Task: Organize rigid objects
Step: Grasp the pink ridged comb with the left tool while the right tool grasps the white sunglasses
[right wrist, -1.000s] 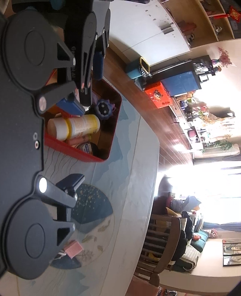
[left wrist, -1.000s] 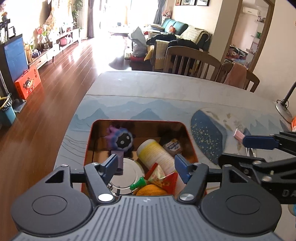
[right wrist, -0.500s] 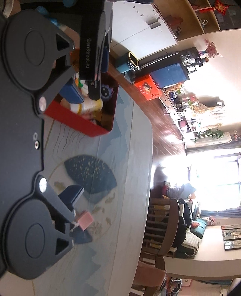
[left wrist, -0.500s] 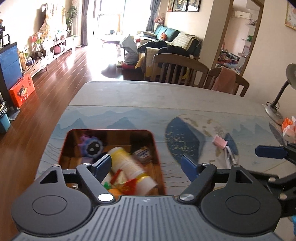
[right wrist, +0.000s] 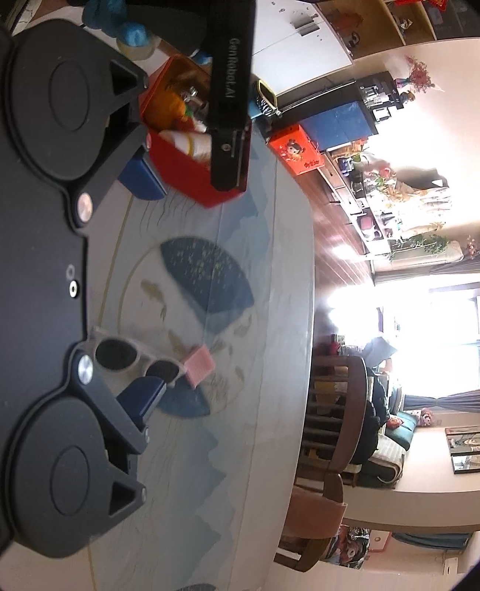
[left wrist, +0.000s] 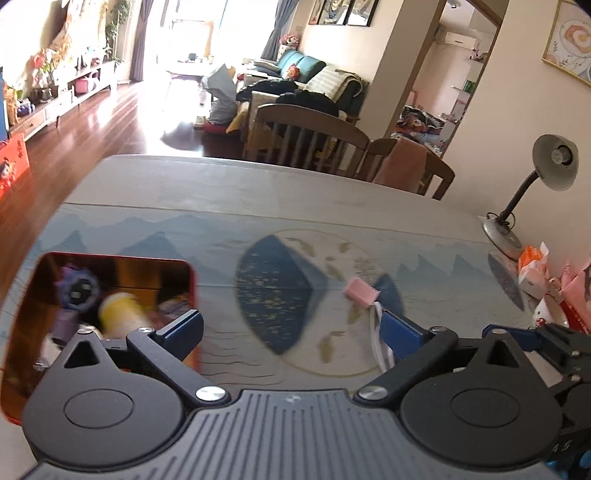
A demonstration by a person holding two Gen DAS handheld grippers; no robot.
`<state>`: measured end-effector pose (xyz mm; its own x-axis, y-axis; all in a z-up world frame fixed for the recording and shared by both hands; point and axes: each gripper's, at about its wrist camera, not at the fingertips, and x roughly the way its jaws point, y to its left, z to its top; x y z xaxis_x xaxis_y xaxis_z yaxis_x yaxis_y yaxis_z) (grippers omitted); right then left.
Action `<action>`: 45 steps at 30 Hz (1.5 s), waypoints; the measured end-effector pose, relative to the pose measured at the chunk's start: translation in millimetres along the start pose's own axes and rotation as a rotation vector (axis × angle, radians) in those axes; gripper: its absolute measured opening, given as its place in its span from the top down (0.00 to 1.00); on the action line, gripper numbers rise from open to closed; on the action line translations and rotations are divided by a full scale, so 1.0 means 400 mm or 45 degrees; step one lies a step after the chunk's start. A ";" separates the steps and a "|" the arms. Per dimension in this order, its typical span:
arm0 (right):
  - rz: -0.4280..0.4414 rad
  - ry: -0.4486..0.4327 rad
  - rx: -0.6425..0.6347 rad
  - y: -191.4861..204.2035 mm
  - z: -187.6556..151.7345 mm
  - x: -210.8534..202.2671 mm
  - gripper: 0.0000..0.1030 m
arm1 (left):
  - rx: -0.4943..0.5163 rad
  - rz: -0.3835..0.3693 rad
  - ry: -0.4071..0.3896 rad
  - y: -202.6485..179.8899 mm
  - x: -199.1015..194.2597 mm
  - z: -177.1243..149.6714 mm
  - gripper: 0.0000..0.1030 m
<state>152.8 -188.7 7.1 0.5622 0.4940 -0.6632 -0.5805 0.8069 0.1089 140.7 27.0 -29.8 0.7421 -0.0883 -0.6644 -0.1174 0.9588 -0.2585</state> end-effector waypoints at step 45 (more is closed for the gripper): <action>0.034 0.269 -0.056 -0.167 -0.074 0.265 0.22 | 0.308 0.097 0.164 -0.249 0.484 0.046 0.00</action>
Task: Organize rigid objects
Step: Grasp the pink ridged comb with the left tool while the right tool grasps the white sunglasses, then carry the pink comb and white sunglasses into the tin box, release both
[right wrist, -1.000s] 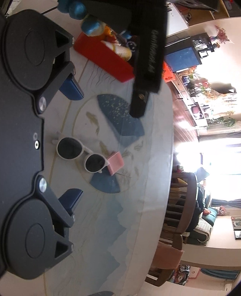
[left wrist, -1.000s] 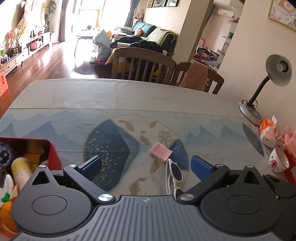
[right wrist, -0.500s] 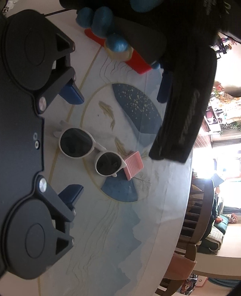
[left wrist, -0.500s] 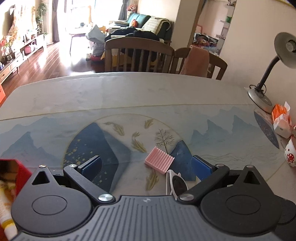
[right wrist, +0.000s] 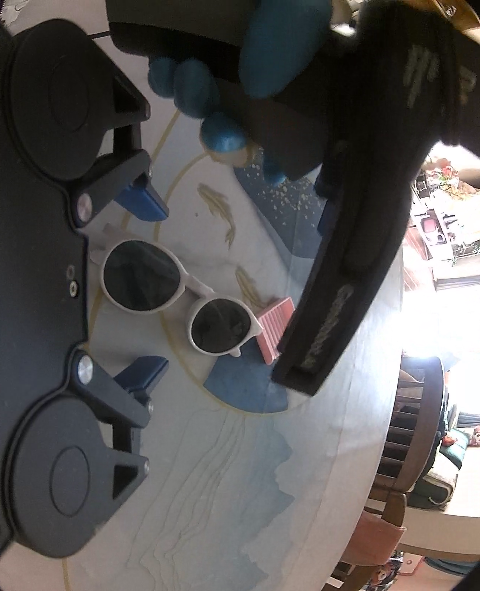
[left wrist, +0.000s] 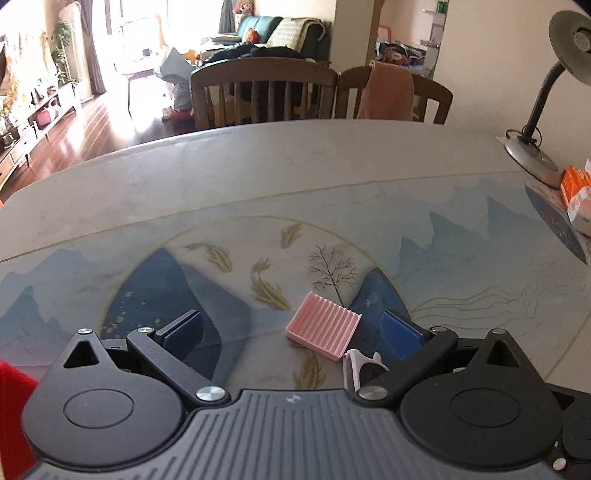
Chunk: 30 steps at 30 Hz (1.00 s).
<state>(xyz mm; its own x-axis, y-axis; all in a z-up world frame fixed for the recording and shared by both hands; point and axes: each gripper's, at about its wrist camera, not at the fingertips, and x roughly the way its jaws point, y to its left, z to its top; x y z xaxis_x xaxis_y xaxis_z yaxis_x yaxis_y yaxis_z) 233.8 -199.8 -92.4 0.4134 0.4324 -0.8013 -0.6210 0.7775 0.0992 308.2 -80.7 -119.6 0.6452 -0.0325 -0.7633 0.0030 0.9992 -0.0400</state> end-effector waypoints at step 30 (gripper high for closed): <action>-0.093 -0.007 -0.053 -0.016 -0.006 -0.015 0.68 | 0.046 0.030 0.055 0.001 0.041 -0.016 0.61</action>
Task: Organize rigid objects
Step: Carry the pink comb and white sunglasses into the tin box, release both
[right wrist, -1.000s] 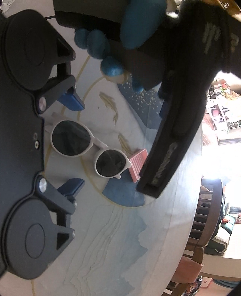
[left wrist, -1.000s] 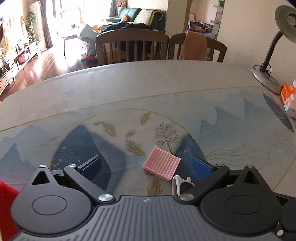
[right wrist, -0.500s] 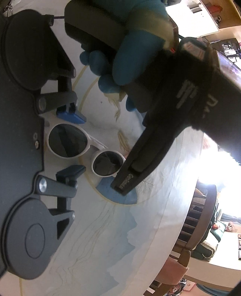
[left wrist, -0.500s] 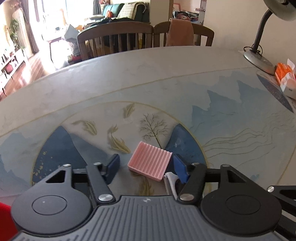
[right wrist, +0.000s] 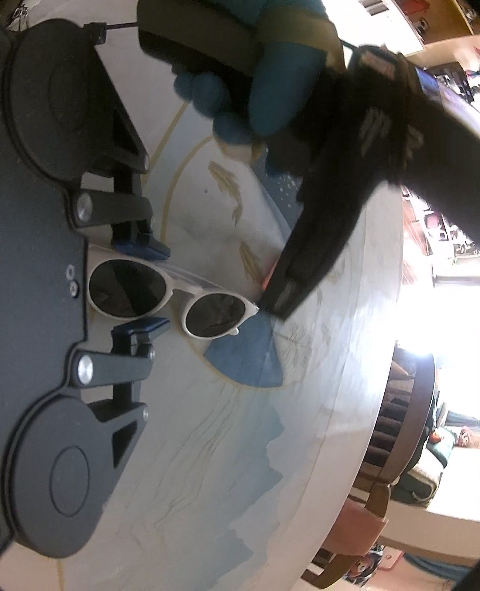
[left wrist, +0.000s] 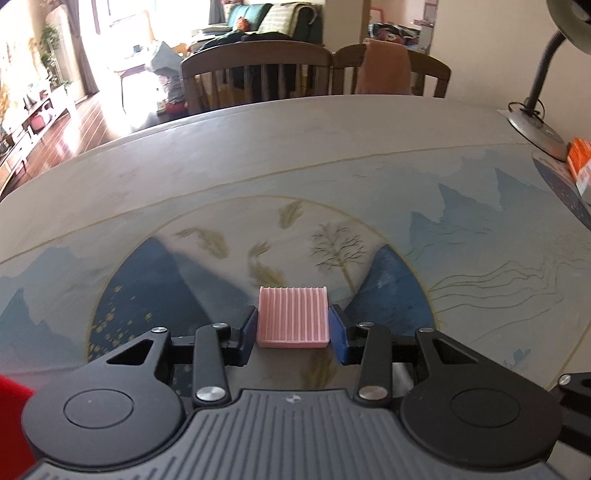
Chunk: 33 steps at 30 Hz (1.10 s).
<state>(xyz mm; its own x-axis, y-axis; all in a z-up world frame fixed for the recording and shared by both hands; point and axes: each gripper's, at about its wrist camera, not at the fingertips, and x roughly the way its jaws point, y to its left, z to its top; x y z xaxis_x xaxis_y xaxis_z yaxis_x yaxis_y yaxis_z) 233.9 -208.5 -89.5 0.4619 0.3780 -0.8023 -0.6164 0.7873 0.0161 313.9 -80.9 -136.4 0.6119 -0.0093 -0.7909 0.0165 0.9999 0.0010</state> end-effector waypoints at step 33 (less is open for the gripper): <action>0.125 -0.178 -0.008 0.143 0.033 -0.218 0.69 | -0.321 0.084 -0.101 0.235 -0.387 -0.154 0.61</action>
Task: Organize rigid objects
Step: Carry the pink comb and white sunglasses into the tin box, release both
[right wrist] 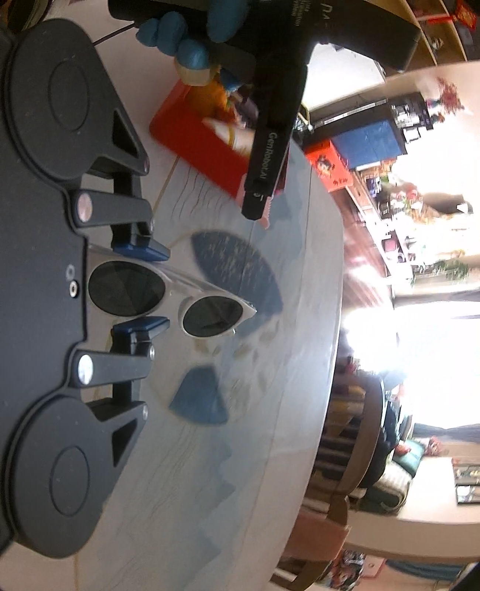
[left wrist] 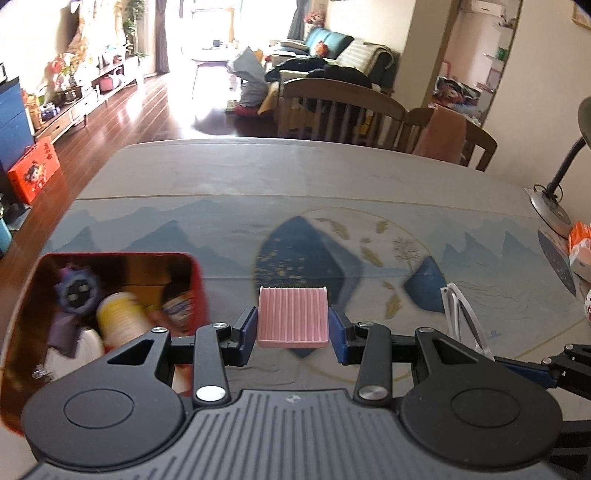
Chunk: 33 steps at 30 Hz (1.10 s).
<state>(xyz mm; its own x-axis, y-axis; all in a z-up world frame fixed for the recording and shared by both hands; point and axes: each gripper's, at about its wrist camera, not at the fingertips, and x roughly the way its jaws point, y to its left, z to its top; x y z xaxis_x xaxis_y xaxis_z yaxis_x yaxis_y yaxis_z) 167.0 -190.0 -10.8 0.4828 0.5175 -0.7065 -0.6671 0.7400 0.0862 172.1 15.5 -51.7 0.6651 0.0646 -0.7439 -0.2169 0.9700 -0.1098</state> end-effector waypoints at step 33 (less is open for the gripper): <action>0.125 0.064 -0.191 0.393 0.167 0.233 0.69 | -0.112 0.123 0.047 0.446 -0.036 -0.031 0.61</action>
<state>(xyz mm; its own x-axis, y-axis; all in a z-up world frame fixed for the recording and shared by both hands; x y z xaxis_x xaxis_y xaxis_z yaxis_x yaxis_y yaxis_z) 144.9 3.1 -16.1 0.3851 0.5592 -0.7342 -0.7883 0.6129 0.0534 115.0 184.7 -68.5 0.6117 0.1464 -0.7774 -0.3418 0.9352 -0.0928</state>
